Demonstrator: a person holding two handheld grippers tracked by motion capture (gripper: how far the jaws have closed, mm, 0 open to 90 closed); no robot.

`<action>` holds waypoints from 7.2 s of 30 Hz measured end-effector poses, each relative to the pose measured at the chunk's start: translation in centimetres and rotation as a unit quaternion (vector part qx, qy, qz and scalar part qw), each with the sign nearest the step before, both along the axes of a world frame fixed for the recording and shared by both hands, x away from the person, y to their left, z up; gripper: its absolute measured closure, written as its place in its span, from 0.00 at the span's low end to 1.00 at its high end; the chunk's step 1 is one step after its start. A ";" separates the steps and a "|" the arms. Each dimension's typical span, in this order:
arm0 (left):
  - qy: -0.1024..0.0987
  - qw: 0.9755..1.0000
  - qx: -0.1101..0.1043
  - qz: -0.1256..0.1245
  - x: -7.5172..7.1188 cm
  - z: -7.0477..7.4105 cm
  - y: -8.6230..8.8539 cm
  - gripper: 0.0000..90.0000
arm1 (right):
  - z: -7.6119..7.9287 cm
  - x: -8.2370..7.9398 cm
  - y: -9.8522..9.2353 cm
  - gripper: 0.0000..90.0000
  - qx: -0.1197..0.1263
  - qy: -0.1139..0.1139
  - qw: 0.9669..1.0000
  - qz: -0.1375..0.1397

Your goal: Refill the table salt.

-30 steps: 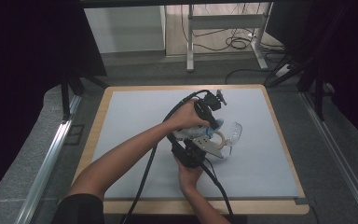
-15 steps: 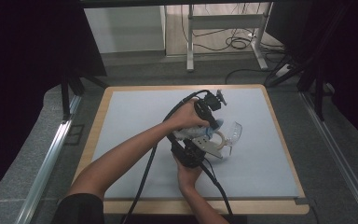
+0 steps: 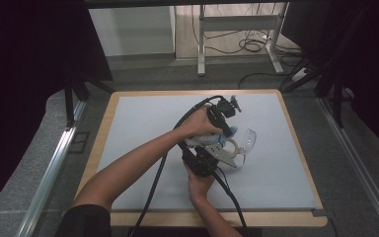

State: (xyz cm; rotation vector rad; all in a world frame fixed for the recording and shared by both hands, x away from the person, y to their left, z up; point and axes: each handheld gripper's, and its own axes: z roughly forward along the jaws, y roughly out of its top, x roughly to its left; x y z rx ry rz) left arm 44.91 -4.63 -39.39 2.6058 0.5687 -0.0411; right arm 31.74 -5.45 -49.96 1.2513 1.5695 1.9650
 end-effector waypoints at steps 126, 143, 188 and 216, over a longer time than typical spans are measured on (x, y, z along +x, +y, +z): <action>-0.032 0.955 -0.271 0.116 -3.0 0.1 15.1 1.00 | -3.2 -2.4 -6.7 0.50 -0.235 0.099 0.962 0.093; -0.066 0.928 -0.299 0.209 -2.6 -1.6 22.0 1.00 | -2.8 -4.9 -13.8 0.63 -0.230 0.103 0.965 0.073; -0.148 0.879 -0.284 0.354 -2.4 -5.7 31.3 0.97 | -2.3 -3.5 -20.2 0.86 -0.204 0.115 0.972 -0.006; -0.147 0.892 -0.277 0.324 -4.5 -7.3 31.7 0.47 | -2.0 -3.5 -20.6 0.85 -0.197 0.113 0.974 -0.012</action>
